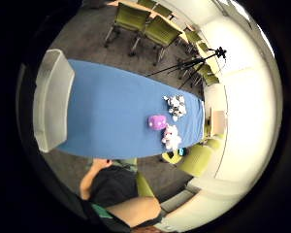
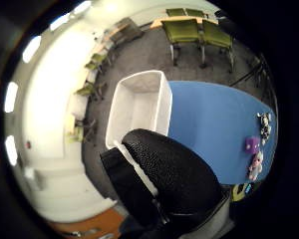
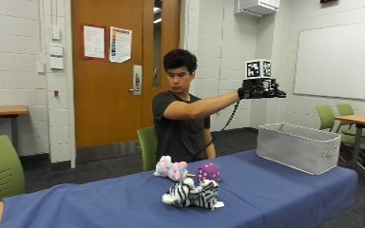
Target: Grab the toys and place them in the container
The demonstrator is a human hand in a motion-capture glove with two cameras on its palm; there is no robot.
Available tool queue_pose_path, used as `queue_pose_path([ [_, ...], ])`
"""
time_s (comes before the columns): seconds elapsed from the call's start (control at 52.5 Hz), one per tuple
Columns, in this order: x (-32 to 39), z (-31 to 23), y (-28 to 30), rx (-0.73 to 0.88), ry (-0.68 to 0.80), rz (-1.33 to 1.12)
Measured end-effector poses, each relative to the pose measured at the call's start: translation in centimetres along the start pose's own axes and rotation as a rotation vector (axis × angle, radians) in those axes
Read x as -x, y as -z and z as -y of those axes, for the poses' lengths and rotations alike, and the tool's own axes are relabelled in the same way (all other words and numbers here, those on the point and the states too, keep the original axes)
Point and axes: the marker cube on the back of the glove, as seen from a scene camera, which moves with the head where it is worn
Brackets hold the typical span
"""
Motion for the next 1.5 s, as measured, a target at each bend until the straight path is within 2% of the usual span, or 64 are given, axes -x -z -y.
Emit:
queue_pose_path([
  [0.495,-1.2,-1.2,0.3,-0.022,0.032,-0.021],
  [0.914,-16.9,-3.7,0.5,-0.072,-0.113,-0.032],
  [1.199,-24.5,-4.8,-10.0,0.023,-0.186,0.006],
  [1.504,-28.0,-6.6,-21.3,0.151,-0.242,0.06],
])
